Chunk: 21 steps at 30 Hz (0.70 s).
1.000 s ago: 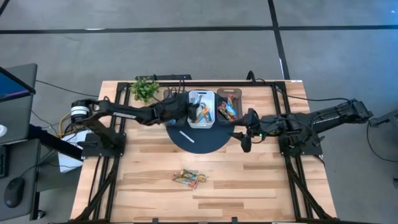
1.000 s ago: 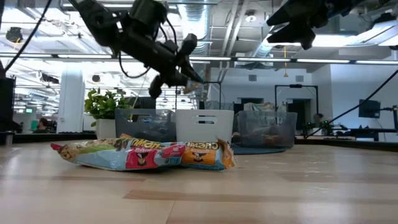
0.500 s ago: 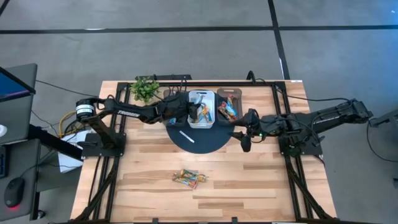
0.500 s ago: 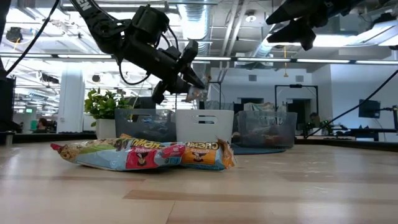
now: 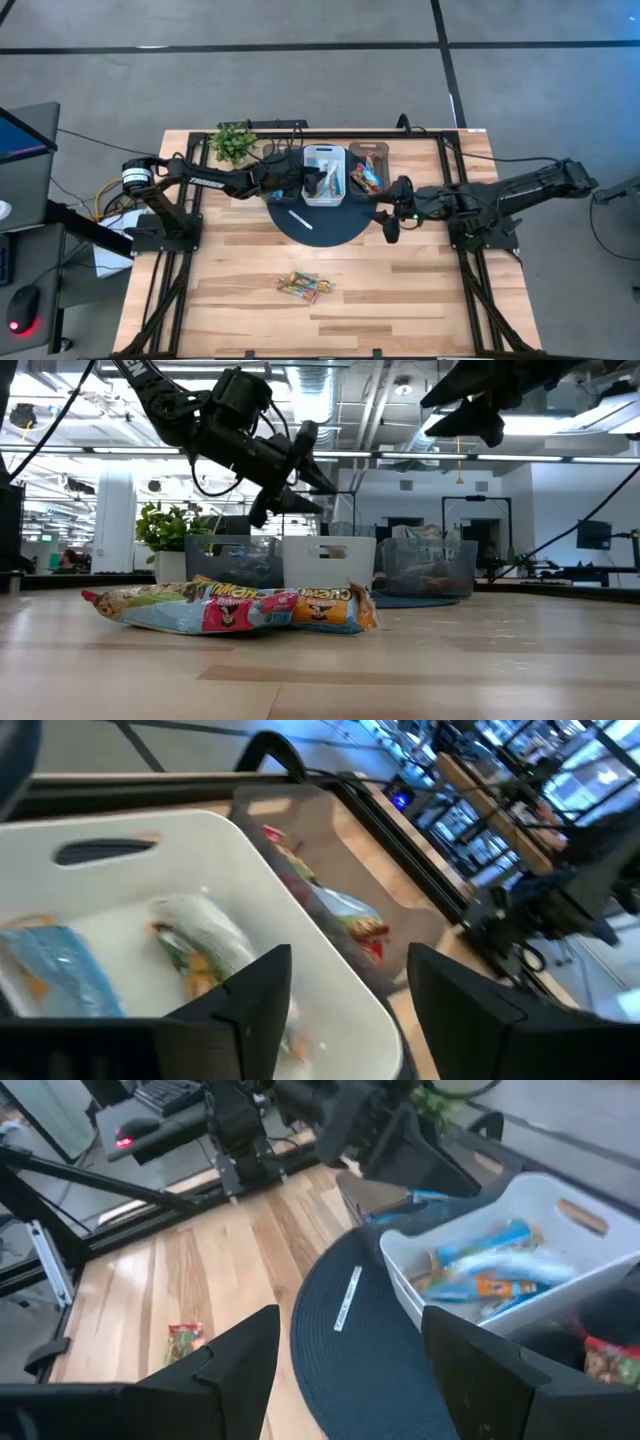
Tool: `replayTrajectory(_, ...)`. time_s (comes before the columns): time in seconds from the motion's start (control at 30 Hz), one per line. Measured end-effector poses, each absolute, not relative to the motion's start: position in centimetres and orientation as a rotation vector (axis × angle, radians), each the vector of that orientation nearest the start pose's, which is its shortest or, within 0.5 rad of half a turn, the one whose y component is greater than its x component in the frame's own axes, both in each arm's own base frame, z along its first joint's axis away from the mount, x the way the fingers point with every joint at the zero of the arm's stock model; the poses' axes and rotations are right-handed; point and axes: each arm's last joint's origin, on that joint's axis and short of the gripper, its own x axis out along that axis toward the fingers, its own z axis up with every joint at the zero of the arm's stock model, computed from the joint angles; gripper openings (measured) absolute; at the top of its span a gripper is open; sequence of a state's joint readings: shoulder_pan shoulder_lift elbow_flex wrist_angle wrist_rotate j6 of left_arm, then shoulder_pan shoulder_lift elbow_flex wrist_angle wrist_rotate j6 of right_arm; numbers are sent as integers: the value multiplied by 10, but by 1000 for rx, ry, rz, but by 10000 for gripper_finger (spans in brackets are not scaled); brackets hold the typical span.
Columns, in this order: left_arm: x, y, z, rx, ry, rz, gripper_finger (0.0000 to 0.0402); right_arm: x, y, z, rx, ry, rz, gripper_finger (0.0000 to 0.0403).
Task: Pick and place Granola Bars by type
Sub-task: Put the orange granola bar into the white bin
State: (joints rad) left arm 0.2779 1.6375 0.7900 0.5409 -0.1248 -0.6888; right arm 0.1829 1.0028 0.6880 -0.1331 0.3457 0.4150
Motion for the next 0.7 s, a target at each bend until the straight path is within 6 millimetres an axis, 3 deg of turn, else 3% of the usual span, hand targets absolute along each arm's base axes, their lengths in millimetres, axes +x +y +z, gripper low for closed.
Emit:
replayTrajectory(0.17, 322, 92, 200, -712, 169, 378, 196, 225, 32, 252, 328, 449, -263, 239)
replayTrajectory(0.37, 314, 81, 228, -634, 160, 181, 183, 241, 46, 229, 357, 546, -207, 239)
replayTrajectory(0.7, 275, 26, 264, -441, 372, -103, 167, 263, 66, 219, 381, 453, -131, 239)
